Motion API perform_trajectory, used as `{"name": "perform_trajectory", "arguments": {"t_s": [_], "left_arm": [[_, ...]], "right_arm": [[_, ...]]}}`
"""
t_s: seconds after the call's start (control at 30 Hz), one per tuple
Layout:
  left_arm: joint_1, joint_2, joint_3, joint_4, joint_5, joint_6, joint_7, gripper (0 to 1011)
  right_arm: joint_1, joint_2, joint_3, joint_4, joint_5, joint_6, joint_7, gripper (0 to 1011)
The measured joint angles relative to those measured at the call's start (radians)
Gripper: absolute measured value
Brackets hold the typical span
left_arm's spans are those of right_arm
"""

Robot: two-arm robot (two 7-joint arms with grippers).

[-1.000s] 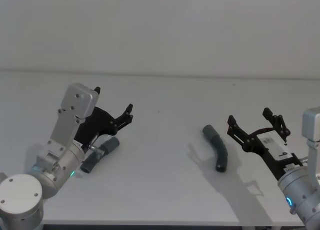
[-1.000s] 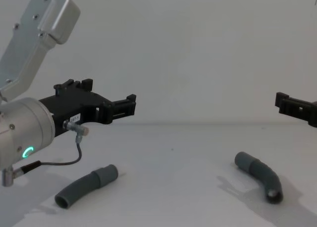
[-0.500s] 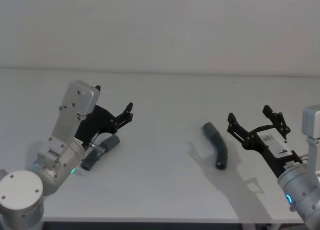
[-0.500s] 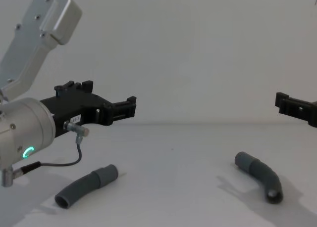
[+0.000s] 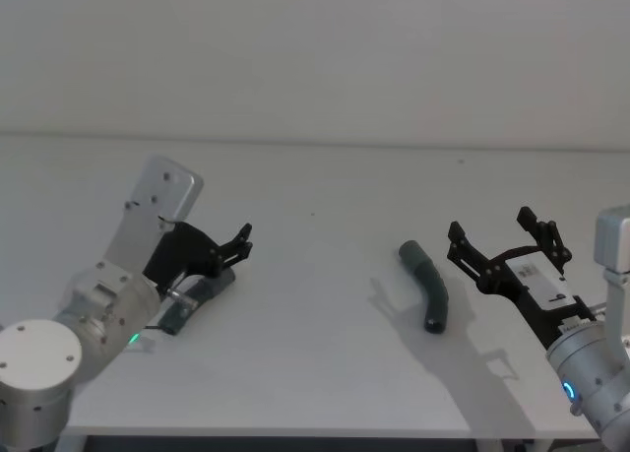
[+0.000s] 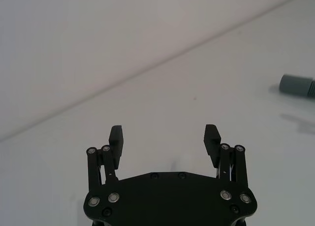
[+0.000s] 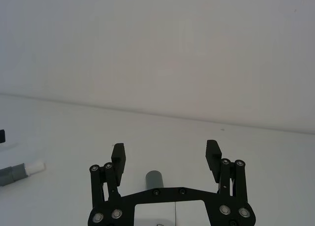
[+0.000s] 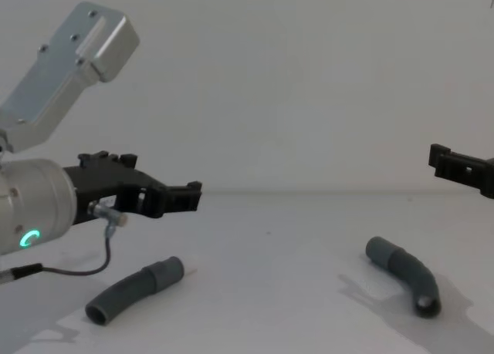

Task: Use both hands to pick up one end of the pipe from the table, align the ends, and insert them.

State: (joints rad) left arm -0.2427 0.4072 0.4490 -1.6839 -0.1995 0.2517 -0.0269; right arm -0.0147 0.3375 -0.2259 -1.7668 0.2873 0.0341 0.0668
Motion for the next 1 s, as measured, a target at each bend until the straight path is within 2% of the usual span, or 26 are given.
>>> {"name": "perform_trajectory", "arguments": {"t_s": [0.03,0.27,0.6,0.77,1.0], "left_arm": [[-0.001,0.005,-0.004,-0.006,-0.003,0.027,-0.003,1001],[-0.013,0.029,-0.016,-0.022,-0.013,0.100,-0.034,1002],[-0.049,0.058,-0.018,-0.012,-0.029,0.143,-0.110,1002],[-0.082,0.073,-0.009,0.006,-0.045,0.172,-0.182,1002],[-0.114,0.089,0.001,0.025,-0.056,0.213,-0.242,1001]], "right_arm": [[0.000,0.000,0.000,0.000,0.000,0.000,0.000,1001],[0.000,0.000,0.000,0.000,0.000,0.000,0.000,1001],[0.000,0.000,0.000,0.000,0.000,0.000,0.000,1001],[0.000,0.000,0.000,0.000,0.000,0.000,0.000,1001],[0.000,0.000,0.000,0.000,0.000,0.000,0.000,1001]]}}
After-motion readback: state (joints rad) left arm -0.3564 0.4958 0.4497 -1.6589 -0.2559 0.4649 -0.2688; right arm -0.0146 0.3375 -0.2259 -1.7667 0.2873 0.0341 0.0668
